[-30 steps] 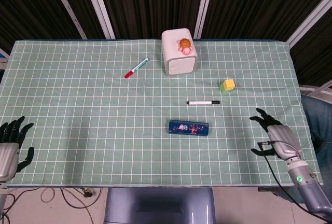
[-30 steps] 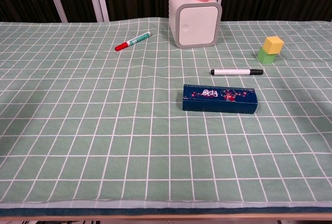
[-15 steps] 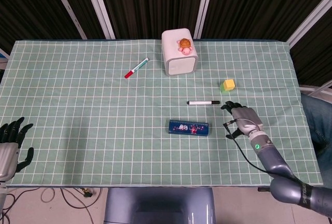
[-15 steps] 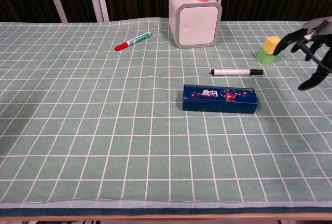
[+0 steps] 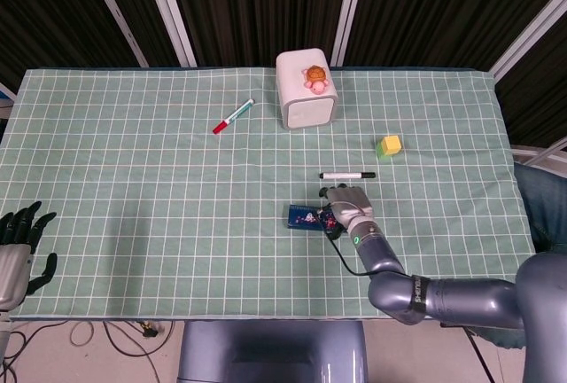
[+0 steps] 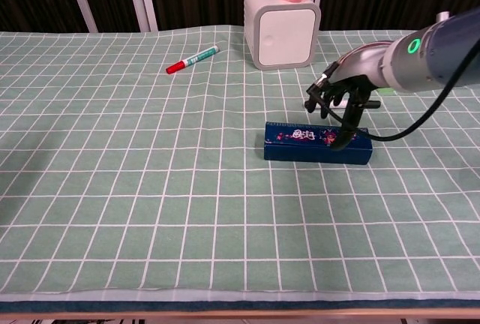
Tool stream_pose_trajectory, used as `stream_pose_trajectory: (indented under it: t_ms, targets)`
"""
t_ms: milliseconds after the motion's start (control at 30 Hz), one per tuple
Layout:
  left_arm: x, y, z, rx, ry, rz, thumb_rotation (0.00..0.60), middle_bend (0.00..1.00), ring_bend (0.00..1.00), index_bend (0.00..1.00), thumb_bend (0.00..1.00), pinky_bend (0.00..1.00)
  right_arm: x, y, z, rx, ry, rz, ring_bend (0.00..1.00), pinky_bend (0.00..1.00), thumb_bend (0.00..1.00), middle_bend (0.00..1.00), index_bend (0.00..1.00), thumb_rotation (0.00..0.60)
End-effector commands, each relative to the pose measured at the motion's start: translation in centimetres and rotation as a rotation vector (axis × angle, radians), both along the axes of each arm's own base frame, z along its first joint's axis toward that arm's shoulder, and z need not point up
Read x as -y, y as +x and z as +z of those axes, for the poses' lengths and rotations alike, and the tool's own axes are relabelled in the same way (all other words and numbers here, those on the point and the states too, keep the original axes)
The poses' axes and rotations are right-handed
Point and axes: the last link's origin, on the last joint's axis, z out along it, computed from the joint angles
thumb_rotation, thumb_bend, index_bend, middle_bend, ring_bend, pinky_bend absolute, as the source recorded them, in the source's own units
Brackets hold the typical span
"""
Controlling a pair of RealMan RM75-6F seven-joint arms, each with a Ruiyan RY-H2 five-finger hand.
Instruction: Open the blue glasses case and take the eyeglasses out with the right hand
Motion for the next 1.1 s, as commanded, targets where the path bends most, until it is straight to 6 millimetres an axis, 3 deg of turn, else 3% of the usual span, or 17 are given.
stream_pose_trajectory:
  t_ms: [33, 433, 1100]
  targets:
    - [0.0, 0.0, 0.0, 0.001, -0.001, 0.001, 0.6, 0.0, 0.0, 0.14, 0.46, 0.02, 0.2, 0.7, -0.9, -0.011, -0.008, 0.006, 0.14, 0.24, 0.29, 0.25, 0.22, 0.6]
    - [-0.1, -0.1, 0.0, 0.007, -0.008, 0.012, 0.6, 0.0, 0.0, 0.14, 0.46, 0.02, 0.4, 2.0, -2.9, 0.019, -0.043, -0.006, 0.16, 0.24, 0.28, 0.33, 0.27, 0.6]
    - [0.0, -0.2, 0.0, 0.003, -0.019, 0.026, 0.6, 0.0, 0.0, 0.14, 0.46, 0.01, -0.5, 4.4, -4.7, 0.035, -0.078, 0.026, 0.17, 0.24, 0.28, 0.33, 0.28, 0.6]
